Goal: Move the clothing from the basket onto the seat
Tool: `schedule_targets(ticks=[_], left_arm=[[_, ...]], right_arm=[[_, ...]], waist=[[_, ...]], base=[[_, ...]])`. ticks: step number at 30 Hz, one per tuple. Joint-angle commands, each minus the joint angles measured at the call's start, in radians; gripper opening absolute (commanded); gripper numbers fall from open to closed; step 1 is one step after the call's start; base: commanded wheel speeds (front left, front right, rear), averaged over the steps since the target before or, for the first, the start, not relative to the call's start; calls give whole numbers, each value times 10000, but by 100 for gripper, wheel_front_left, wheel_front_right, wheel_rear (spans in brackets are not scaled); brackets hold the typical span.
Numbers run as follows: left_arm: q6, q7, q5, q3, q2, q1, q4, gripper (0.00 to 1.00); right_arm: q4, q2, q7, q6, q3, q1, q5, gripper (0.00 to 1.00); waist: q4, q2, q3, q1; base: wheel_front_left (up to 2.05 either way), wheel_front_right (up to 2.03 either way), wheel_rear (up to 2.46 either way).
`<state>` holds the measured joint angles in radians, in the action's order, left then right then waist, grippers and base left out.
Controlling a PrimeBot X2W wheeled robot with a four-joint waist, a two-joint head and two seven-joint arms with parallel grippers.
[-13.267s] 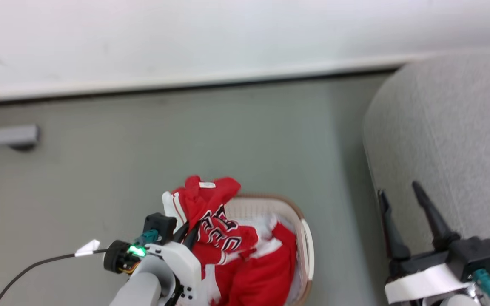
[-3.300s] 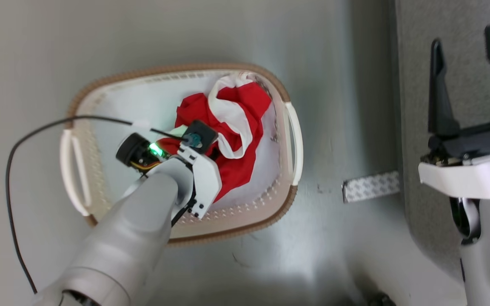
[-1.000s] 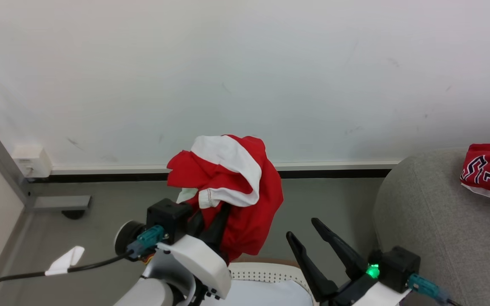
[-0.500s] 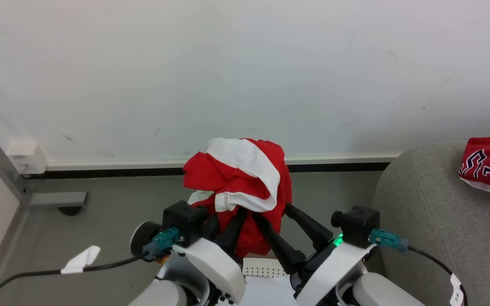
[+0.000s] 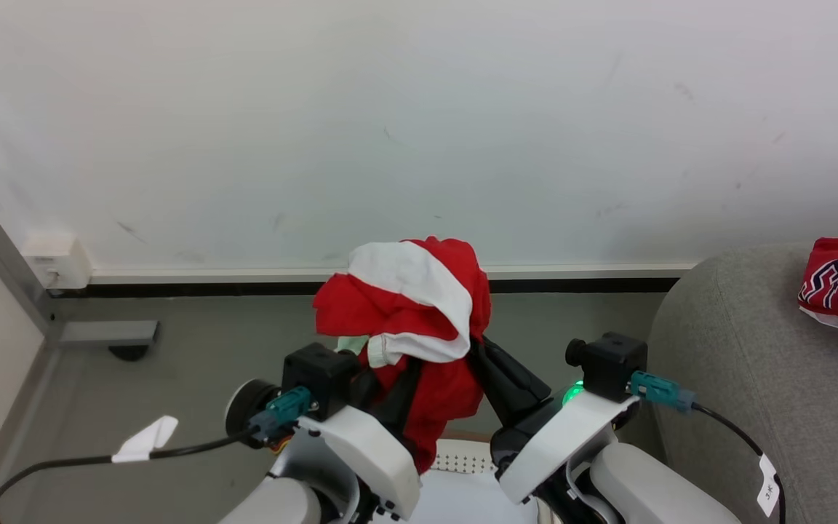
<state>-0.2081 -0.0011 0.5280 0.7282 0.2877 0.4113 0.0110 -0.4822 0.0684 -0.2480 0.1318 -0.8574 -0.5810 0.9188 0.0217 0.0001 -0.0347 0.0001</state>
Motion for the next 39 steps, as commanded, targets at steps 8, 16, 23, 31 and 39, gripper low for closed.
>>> schedule_targets(ticks=[8, 16, 23, 31, 39], left_arm=[[-27, -17, -72, 88, 211, -109, 137, 100], [22, -91, -60, 183, 230, -127, 222, 100], [19, -225, 17, 152, 295, -154, 291, 100], [85, -337, -8, 180, 298, 27, 273, 100], [142, -347, -101, 276, 248, 282, 218, 100]], right_arm=[[-63, 295, -174, -22, 609, -173, -117, 0], [359, 424, -175, -22, 1708, 56, -667, 0], [621, 579, -176, -22, 2103, 261, -965, 0], [941, 833, -176, -22, 2527, 250, -1180, 0], [1432, 1079, -178, -22, 2950, 379, -1404, 0]], waist=[[-72, -1, 14, -1], [-356, -1, 124, -1], [-1067, -1, 318, -1], [-2476, -1, 725, -1], [-3947, -1, 1113, -1]], base=[[0, 0, 0], [0, 0, 0], [0, 0, 0], [0, 0, 0], [0, 0, 0]])
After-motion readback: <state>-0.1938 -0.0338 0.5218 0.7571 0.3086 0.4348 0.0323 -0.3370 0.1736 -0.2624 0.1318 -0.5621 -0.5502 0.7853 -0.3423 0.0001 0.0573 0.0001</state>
